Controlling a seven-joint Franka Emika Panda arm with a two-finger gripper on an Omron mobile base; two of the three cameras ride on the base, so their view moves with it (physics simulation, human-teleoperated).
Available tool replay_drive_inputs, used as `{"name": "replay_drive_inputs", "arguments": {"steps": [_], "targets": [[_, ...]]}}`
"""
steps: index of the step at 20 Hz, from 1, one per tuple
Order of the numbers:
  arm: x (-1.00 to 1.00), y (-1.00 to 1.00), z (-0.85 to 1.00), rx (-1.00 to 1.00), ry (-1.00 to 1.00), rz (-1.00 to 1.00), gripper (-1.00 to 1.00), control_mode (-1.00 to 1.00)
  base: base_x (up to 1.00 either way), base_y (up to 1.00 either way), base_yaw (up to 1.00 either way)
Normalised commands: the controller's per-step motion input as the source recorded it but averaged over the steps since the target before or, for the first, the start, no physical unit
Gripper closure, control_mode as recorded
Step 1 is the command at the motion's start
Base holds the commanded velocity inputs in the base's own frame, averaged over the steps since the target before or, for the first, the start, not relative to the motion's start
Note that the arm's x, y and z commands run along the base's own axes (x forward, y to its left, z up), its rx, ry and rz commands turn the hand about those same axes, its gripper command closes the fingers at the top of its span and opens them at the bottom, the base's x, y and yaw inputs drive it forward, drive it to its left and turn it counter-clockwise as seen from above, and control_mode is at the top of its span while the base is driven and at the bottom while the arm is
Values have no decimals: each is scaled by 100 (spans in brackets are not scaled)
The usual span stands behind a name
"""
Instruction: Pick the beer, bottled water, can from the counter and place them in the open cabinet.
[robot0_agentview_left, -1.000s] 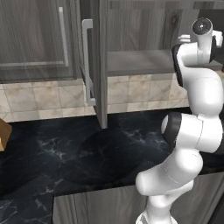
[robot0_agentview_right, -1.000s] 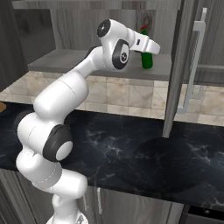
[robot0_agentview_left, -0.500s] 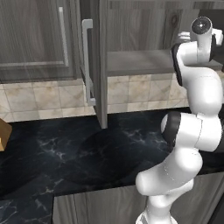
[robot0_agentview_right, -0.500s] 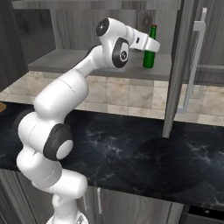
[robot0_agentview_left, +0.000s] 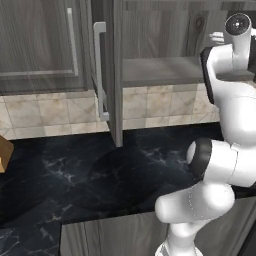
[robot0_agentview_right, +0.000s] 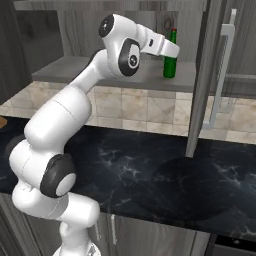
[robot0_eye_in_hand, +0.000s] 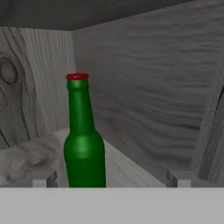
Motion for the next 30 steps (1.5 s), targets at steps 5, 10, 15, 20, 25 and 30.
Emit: {"name": "replay_drive_inputs", "arguments": {"steps": [5, 10, 15, 20, 25, 30], "targets": [[-100, 28, 0, 0, 0, 0, -100, -100, 0, 0, 0], [-97, 37, 0, 0, -1, 0, -100, -100, 0, 0, 0], [-100, 45, 0, 0, -1, 0, -100, -100, 0, 0, 0], [-100, 39, 0, 0, 0, 9, -100, -100, 0, 0, 0], [-100, 20, -2, 4, 0, 22, -100, -100, 0, 0, 0], [-98, 20, -4, 8, 0, 33, -100, -100, 0, 0, 0]]}}
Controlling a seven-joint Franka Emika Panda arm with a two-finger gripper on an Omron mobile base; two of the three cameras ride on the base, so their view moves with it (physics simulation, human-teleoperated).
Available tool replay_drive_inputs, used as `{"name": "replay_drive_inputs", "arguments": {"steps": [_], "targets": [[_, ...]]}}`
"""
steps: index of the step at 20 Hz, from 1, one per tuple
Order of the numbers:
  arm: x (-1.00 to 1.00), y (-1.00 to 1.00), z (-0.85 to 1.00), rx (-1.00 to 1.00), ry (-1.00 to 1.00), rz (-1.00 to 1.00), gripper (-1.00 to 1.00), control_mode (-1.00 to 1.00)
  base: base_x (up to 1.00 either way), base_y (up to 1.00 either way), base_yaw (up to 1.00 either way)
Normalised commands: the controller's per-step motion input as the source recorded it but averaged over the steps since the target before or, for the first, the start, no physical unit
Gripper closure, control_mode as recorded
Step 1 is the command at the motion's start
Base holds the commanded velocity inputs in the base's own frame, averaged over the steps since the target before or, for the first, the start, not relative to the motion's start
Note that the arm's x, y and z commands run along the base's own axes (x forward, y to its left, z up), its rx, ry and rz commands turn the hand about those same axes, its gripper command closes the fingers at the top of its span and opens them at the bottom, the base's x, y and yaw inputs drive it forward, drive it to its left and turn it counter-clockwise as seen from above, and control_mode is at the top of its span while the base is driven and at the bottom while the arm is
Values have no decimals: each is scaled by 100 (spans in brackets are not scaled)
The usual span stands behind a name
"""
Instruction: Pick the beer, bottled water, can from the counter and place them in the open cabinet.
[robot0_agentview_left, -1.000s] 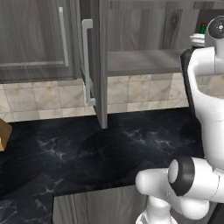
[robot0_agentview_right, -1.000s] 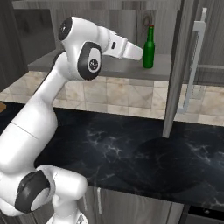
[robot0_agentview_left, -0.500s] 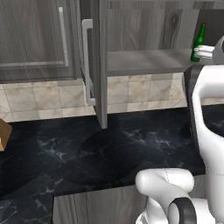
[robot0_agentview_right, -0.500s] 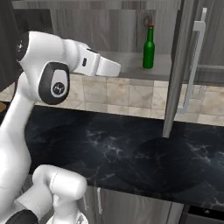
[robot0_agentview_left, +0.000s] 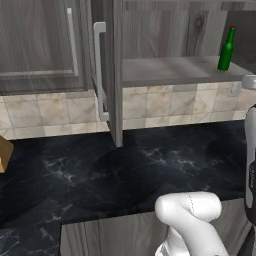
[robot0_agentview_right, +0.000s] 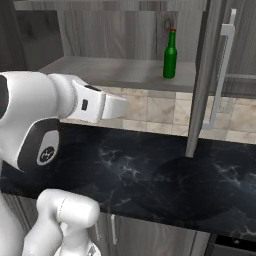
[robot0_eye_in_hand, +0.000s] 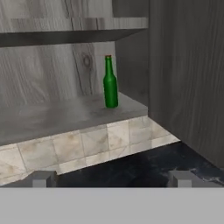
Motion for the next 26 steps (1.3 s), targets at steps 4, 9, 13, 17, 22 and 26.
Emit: {"name": "replay_drive_inputs", "arguments": {"steps": [4, 9, 13, 17, 22, 26], "targets": [[-77, 47, -20, 0, 0, 28, -100, -100, 0, 0, 0], [-40, 59, -21, 0, 0, 16, -100, -100, 0, 0, 0], [-1, 60, -11, 0, 4, 0, -100, -100, 0, 0, 0], [0, 53, -21, 0, 5, 0, -100, -100, 0, 0, 0], [0, 34, -17, 0, 3, 0, -100, -100, 0, 0, 0], [0, 8, -5, 0, 1, 0, -100, -100, 0, 0, 0]]}}
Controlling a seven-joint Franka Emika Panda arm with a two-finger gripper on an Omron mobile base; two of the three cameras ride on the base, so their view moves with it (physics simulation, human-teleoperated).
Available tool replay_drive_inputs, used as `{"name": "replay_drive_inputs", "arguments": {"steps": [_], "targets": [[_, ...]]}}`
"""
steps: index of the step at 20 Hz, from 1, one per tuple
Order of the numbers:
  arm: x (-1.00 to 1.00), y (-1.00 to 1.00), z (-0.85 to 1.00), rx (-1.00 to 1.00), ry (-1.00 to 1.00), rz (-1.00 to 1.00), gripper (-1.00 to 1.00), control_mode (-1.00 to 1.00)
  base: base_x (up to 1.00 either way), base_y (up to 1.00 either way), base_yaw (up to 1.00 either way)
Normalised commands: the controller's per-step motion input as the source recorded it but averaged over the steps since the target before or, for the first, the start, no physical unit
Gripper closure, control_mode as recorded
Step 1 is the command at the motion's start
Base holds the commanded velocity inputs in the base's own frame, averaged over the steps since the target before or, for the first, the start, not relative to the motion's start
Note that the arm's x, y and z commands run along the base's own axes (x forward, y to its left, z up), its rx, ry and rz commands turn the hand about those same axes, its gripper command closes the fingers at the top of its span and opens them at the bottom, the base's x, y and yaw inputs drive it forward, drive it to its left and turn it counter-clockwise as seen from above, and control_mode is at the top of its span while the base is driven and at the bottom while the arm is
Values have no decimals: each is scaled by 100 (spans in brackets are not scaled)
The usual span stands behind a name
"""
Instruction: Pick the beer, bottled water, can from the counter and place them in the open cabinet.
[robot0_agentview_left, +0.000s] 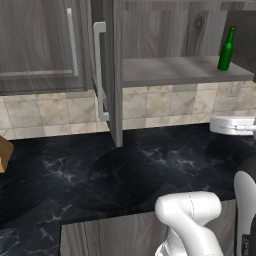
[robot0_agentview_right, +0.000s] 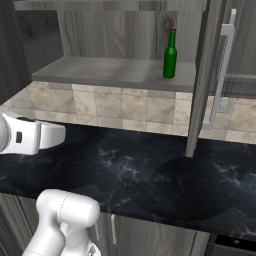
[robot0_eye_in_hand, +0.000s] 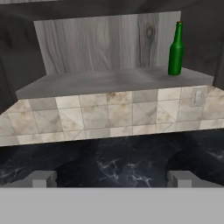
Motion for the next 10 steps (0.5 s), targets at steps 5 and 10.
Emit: {"name": "replay_drive_inputs", "arguments": {"steps": [5, 10], "targets": [[0, 3, -9, 0, 1, 0, -100, -100, 0, 0, 0], [0, 0, -3, 0, 1, 0, -100, -100, 0, 0, 0]]}}
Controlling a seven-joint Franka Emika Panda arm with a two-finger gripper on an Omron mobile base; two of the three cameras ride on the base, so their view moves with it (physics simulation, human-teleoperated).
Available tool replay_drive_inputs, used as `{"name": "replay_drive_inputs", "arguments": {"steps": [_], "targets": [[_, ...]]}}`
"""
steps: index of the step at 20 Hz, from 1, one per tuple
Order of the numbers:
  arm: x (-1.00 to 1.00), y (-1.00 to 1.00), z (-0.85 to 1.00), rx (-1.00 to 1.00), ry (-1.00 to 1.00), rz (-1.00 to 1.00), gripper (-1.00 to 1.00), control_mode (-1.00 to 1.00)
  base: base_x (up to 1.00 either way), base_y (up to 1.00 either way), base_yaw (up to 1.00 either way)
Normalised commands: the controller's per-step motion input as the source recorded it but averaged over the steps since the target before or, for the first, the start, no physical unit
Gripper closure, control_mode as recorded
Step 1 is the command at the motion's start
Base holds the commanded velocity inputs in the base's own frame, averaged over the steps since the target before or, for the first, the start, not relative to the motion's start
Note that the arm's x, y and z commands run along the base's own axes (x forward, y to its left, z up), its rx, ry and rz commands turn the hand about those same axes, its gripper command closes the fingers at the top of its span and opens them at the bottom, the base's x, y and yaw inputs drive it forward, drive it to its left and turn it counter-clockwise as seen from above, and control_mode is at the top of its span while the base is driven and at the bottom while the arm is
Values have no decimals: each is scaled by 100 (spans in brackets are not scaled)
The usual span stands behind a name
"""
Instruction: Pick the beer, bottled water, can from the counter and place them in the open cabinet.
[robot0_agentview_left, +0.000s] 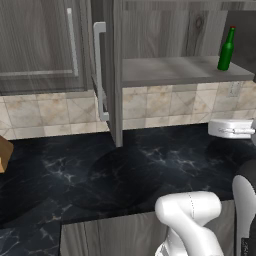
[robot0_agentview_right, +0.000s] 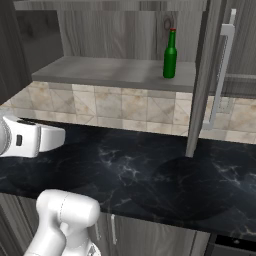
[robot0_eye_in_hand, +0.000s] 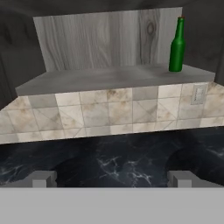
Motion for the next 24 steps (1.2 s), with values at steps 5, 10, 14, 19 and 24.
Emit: {"name": "replay_drive_inputs", "arguments": {"steps": [5, 10, 14, 19, 24], "targets": [[2, 0, 0, 0, 0, 0, -100, 100, -3, 1, 0], [0, 0, 0, 0, 0, 0, -100, 100, -36, 0, -10], [0, 0, 0, 0, 0, 0, -100, 100, -73, -1, -25], [0, 0, 0, 0, 0, 0, -100, 100, -63, 0, -33], [0, 0, 0, 0, 0, 0, -100, 100, -10, -23, -38]]}}
